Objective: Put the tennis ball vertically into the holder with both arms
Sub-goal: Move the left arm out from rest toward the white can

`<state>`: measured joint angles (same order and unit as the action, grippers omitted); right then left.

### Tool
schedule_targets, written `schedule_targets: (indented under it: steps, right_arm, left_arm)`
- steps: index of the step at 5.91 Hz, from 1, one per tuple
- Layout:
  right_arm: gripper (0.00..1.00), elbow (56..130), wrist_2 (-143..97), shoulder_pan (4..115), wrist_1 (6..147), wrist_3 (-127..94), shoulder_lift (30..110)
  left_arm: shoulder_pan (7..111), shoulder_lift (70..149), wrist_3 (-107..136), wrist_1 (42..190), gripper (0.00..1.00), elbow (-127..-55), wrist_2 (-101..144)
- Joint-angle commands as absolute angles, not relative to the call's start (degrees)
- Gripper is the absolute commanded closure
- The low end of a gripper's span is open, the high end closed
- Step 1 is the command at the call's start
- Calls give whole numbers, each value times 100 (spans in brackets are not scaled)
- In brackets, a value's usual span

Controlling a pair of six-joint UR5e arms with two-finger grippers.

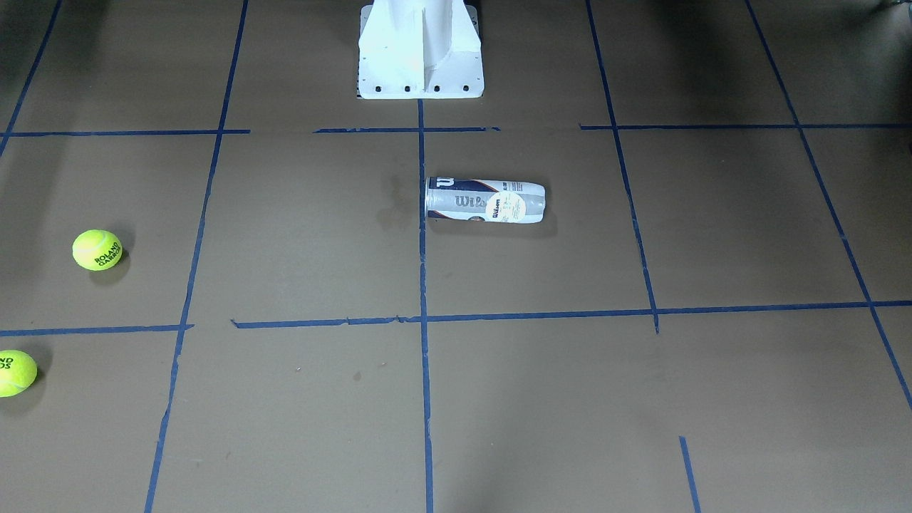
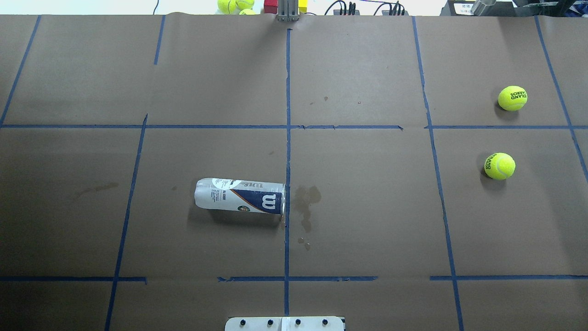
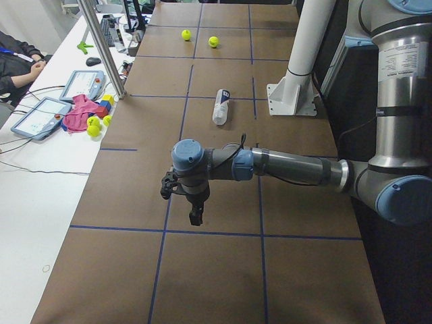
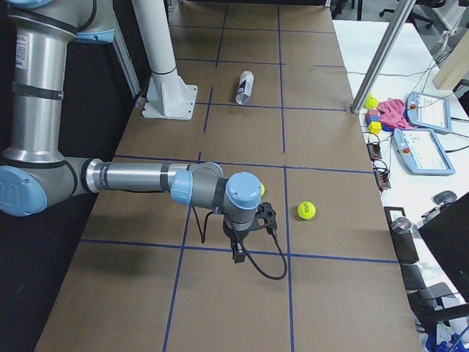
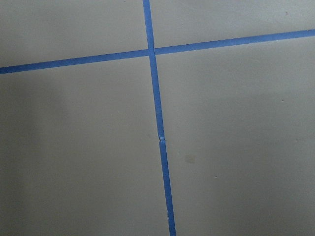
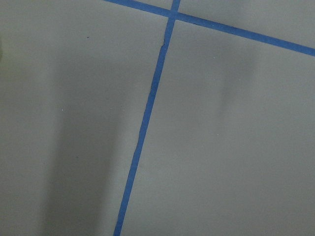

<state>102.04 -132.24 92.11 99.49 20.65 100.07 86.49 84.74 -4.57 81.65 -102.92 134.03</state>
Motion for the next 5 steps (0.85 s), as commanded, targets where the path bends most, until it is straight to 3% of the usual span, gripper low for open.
schedule_targets:
  steps: [1,3,5]
  right_arm:
    - [0,10204,-13236,9211,9941,2074,10002]
    - [0,10213,-13236,9202,9941,2074,9985]
    - [0,10475,-13236,9202,9940,2048,9671]
  left_arm:
    - [8640,8473,-457,8156,0,-10327,13412]
    - [8518,8534,-422,8252,0,-10362,13456]
    - [8473,9023,-431,9528,0,-10275,13430]
